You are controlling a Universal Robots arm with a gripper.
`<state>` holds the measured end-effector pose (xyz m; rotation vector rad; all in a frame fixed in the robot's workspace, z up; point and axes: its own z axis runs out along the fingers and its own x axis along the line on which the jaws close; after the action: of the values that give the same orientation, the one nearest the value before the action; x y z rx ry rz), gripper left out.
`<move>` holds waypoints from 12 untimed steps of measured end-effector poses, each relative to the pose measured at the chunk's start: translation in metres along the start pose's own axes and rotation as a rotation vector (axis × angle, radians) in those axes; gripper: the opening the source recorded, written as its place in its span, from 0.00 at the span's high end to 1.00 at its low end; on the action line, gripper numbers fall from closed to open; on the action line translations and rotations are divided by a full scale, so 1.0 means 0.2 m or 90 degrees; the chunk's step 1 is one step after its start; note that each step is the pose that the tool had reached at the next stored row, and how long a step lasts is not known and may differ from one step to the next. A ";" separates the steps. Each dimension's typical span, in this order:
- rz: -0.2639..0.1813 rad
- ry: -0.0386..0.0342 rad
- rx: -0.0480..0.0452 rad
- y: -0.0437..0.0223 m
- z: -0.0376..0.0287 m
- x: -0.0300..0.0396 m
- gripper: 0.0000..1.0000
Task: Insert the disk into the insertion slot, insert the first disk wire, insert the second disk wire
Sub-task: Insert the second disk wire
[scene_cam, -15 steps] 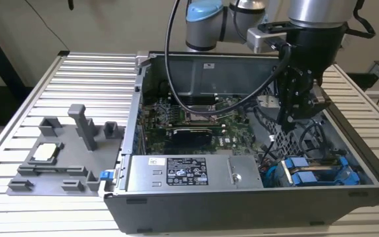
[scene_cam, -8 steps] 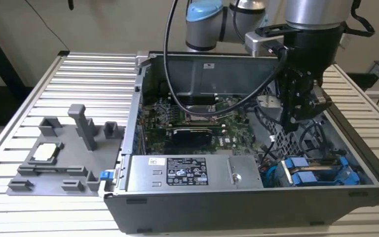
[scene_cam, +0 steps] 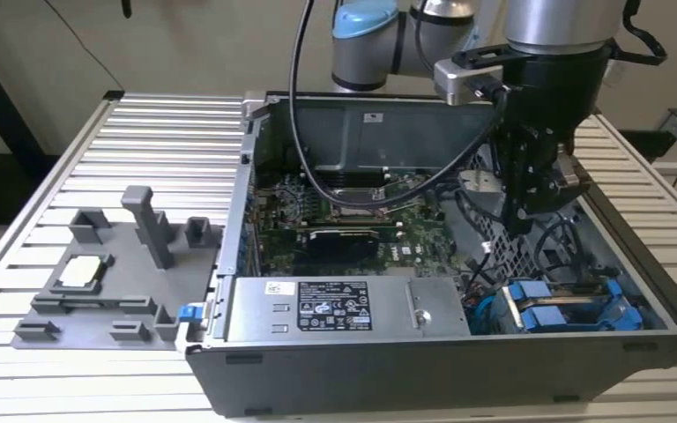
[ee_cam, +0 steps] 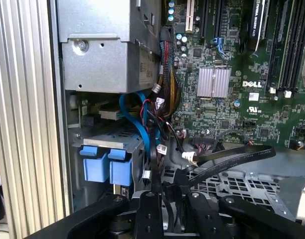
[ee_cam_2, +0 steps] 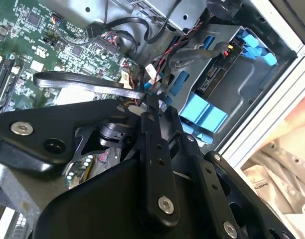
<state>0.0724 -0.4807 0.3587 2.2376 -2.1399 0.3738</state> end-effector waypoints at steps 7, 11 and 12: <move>0.000 0.0000 0.0003 0.001 0.000 0.000 0.83; 0.000 0.0000 0.0003 0.001 0.000 0.000 0.84; 0.000 0.0000 0.0003 0.001 0.000 0.000 0.84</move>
<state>0.0722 -0.4807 0.3586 2.2379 -2.1400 0.3744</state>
